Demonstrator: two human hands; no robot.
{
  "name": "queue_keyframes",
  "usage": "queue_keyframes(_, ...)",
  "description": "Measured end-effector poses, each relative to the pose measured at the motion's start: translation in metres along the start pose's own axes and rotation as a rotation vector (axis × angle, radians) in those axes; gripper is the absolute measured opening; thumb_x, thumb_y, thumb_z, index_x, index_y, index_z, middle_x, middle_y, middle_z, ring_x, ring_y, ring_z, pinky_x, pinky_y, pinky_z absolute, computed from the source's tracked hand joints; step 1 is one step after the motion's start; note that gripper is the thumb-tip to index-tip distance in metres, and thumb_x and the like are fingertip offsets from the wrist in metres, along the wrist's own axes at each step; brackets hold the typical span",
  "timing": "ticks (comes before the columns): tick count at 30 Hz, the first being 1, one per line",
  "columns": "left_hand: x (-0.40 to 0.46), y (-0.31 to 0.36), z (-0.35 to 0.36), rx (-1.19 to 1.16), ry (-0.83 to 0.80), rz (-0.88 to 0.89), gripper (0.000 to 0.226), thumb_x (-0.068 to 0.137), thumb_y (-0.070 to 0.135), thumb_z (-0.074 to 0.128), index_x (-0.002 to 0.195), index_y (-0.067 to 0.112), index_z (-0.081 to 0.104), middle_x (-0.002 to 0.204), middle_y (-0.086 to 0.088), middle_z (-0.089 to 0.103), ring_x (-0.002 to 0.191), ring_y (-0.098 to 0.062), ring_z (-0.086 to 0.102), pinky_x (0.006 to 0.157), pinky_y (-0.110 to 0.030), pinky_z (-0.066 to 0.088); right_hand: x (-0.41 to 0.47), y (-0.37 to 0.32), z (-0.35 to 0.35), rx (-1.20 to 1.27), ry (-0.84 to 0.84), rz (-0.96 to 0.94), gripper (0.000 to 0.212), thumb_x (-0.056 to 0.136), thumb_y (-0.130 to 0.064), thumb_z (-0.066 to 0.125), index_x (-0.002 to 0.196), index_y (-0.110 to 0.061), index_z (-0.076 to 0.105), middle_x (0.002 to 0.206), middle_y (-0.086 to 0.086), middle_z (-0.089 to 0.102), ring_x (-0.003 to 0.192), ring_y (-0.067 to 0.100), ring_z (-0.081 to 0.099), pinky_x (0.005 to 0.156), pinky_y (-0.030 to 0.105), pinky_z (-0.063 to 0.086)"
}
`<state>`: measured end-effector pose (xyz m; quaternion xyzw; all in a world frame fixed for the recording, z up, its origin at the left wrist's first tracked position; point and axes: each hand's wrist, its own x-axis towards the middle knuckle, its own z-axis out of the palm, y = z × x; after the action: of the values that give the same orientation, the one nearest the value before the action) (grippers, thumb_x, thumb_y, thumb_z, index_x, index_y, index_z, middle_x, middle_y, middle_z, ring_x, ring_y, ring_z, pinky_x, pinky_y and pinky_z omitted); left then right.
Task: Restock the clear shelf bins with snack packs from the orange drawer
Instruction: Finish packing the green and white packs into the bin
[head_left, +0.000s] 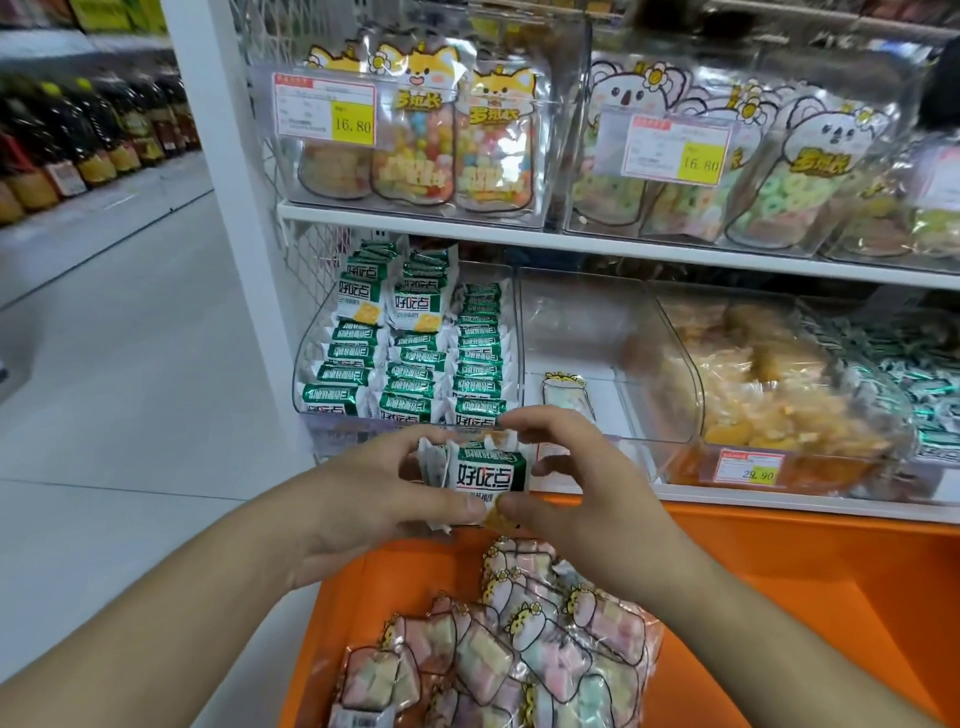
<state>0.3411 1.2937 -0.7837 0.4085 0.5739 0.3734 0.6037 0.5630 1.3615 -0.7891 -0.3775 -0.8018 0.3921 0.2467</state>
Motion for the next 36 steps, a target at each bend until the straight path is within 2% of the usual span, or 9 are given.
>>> queue_keyframes(2,-0.001,0.002,-0.002,0.066,0.026,0.031,0.072,0.077,0.009,0.091,0.137,0.032,0.059,0.119,-0.003,0.078,0.112,-0.022,0.074,0.101,-0.045,0.058,0.002,0.0,-0.002,0.048,-0.05,0.083,0.068,0.088,-0.03,0.085,0.14,-0.051,0.047,0.138,-0.029,0.047,0.126,0.001,0.052,0.096,0.024,0.052)
queue_keyframes(6,-0.002,0.002,-0.003,0.16,0.038,0.067,0.083,0.074,0.011,0.095,0.139,0.042,0.054,0.122,0.001,0.076,0.111,-0.018,0.074,0.103,-0.043,0.056,0.005,0.001,-0.005,0.106,-0.164,0.103,0.076,0.082,-0.031,0.09,0.144,-0.047,0.048,0.133,-0.028,0.056,0.125,0.005,0.06,0.106,0.04,0.053)
queue_keyframes(11,-0.006,0.006,-0.003,0.211,-0.016,0.112,0.075,0.074,0.005,0.092,0.135,0.036,0.06,0.123,0.007,0.075,0.115,-0.011,0.071,0.098,-0.035,0.059,0.005,-0.007,-0.008,0.048,-0.233,0.076,0.089,0.078,-0.026,0.094,0.146,-0.05,0.041,0.119,-0.044,0.054,0.117,-0.009,0.06,0.094,0.018,0.054)
queue_keyframes(17,0.0,0.006,-0.007,0.226,0.029,0.12,0.063,0.075,0.005,0.092,0.128,0.026,0.066,0.119,0.003,0.077,0.113,-0.013,0.072,0.103,-0.042,0.057,0.01,-0.009,-0.007,-0.017,-0.181,0.03,0.079,0.078,-0.031,0.094,0.137,-0.051,0.045,0.122,-0.016,0.059,0.106,0.008,0.067,0.088,0.032,0.061)
queue_keyframes(23,0.01,0.007,-0.015,0.172,0.038,0.186,0.066,0.074,0.008,0.094,0.132,0.023,0.067,0.125,0.001,0.075,0.119,-0.017,0.07,0.107,-0.044,0.053,0.024,-0.004,-0.007,0.019,-0.104,0.001,0.071,0.076,-0.032,0.094,0.131,-0.044,0.051,0.118,-0.008,0.063,0.106,0.015,0.066,0.087,0.037,0.059)
queue_keyframes(26,0.018,0.018,-0.018,0.171,0.104,0.225,0.067,0.079,0.012,0.091,0.137,0.028,0.061,0.125,0.009,0.074,0.115,-0.009,0.07,0.101,-0.036,0.058,0.046,-0.007,-0.011,0.084,-0.045,-0.008,0.07,0.076,-0.024,0.095,0.129,-0.039,0.052,0.112,-0.013,0.066,0.098,0.006,0.068,0.081,0.028,0.058)
queue_keyframes(30,0.045,0.032,-0.035,0.573,0.373,0.328,0.076,0.085,0.04,0.084,0.149,0.038,0.043,0.14,0.018,0.054,0.125,-0.002,0.057,0.105,-0.035,0.054,0.1,-0.005,-0.021,0.042,0.05,-0.004,0.074,0.078,-0.016,0.093,0.136,-0.034,0.05,0.109,-0.017,0.065,0.092,-0.008,0.067,0.073,0.011,0.052)
queue_keyframes(32,0.063,0.037,-0.047,0.883,0.533,0.414,0.072,0.094,0.041,0.072,0.156,0.036,0.035,0.154,0.018,0.039,0.141,-0.005,0.041,0.12,-0.037,0.039,0.134,-0.001,-0.027,-0.009,0.115,0.004,0.068,0.079,-0.02,0.092,0.133,-0.03,0.051,0.11,-0.017,0.063,0.091,-0.006,0.067,0.066,0.004,0.047)
queue_keyframes(36,0.097,0.044,-0.07,1.109,0.623,0.45,0.067,0.103,0.045,0.056,0.162,0.03,0.028,0.168,0.012,0.024,0.155,-0.011,0.019,0.128,-0.037,0.018,0.202,0.011,-0.039,-0.093,0.143,0.081,0.053,0.084,-0.028,0.089,0.119,-0.023,0.048,0.106,-0.012,0.058,0.08,-0.007,0.053,0.059,-0.003,0.039)
